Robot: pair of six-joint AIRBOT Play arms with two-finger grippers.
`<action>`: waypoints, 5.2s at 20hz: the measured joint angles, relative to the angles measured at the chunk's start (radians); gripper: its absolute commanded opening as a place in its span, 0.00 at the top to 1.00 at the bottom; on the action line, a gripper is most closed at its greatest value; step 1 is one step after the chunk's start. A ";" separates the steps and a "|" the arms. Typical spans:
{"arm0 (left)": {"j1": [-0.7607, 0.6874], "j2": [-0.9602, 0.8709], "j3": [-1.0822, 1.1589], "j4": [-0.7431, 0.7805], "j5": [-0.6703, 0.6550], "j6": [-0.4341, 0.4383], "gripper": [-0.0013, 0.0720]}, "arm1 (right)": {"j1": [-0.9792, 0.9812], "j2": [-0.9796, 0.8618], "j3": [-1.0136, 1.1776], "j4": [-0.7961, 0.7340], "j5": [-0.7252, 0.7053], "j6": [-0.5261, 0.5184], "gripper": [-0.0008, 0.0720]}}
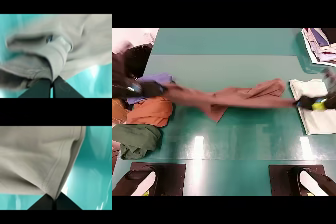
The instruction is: Fold the shirts.
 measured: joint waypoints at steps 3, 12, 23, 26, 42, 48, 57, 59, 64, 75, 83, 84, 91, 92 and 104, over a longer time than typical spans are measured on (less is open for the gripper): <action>-0.001 0.040 0.303 -0.004 -0.019 -0.014 0.95 | -0.043 0.093 0.269 0.001 0.018 0.000 0.96; 0.000 0.060 0.905 -0.020 0.102 -0.097 0.95 | -0.261 0.138 0.964 0.001 0.100 0.000 0.96; 0.000 0.036 0.242 -0.042 -0.088 -0.132 0.95 | -0.017 -0.059 0.700 -0.011 0.294 0.062 0.96; 0.000 0.030 -0.117 -0.049 -0.063 -0.090 0.95 | 0.059 -0.113 0.506 -0.033 0.266 0.067 0.97; 0.001 0.001 -0.430 0.053 -0.060 -0.015 0.29 | 0.115 -0.191 0.264 -0.082 0.187 0.066 0.96; 0.001 0.001 -0.469 0.047 -0.035 -0.055 0.29 | 0.116 -0.191 0.263 -0.083 0.186 0.063 0.96; 0.001 0.001 -0.575 -0.062 0.234 -0.069 0.95 | 0.116 -0.191 0.263 -0.083 0.186 0.063 0.96; 0.001 0.001 -0.568 -0.090 0.264 -0.070 0.95 | 0.116 -0.191 0.263 -0.083 0.187 0.063 0.96; 0.000 0.002 -0.359 -0.122 0.268 -0.069 0.95 | 0.116 -0.155 0.295 -0.084 0.173 0.058 0.96; 0.001 0.005 0.802 -0.004 0.167 -0.070 0.95 | 0.116 0.032 0.945 -0.164 0.037 0.032 0.97; 0.000 -0.004 1.044 -0.070 0.231 -0.111 0.95 | 0.116 0.116 1.047 -0.330 0.014 0.090 0.97; 0.000 -0.010 1.034 -0.074 0.235 -0.111 0.95 | 0.116 0.105 1.052 -0.341 0.027 0.095 0.97; 0.000 -0.162 0.772 -0.080 0.112 -0.114 0.95 | 0.116 -0.145 1.022 -0.367 0.277 0.108 0.97; 0.000 -0.209 0.731 -0.081 0.084 -0.113 0.95 | 0.116 -0.190 0.978 -0.369 0.307 0.108 0.97; 0.000 -0.775 0.561 -0.056 0.125 -0.031 0.95 | 0.116 -0.760 0.912 -0.362 0.262 0.081 0.97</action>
